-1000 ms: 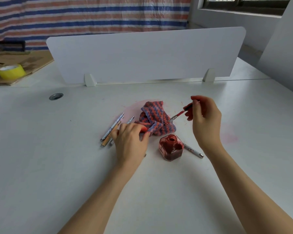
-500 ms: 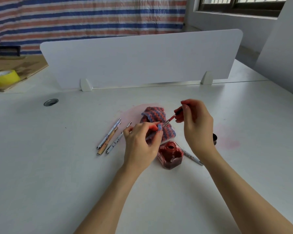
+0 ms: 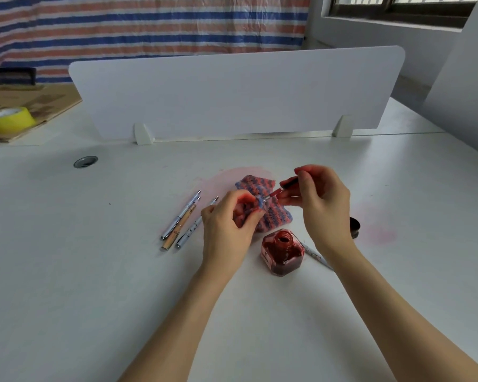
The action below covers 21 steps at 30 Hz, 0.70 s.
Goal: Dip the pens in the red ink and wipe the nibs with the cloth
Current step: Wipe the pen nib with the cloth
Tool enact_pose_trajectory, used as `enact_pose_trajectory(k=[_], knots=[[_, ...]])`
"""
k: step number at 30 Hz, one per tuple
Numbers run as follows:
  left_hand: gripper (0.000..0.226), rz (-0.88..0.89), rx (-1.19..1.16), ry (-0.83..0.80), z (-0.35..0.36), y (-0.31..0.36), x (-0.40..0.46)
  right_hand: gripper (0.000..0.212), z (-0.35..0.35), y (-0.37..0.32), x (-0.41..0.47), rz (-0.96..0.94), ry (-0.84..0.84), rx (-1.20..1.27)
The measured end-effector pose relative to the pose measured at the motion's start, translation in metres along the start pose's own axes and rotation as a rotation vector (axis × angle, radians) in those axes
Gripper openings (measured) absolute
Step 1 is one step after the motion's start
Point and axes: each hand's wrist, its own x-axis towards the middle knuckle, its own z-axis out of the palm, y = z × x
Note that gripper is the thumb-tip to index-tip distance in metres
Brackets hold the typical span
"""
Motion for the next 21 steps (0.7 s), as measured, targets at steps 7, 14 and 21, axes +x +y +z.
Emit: enact_pose_trajectory(k=[7,14,21], knots=[[0.026,0.032,0.043,0.007,-0.004,-0.006,0.004,0.018,-0.005,0.002,0.000,0.002,-0.172,-0.037],[0.030,0.164,0.249,0.027,-0.005,-0.012,0.005,0.010,-0.012,0.015,0.003,-0.369,-0.346,-0.603],[0.026,0.277,0.404,0.036,-0.008,-0.013,0.006,0.014,-0.014,0.012,0.004,-0.487,-0.292,-0.783]])
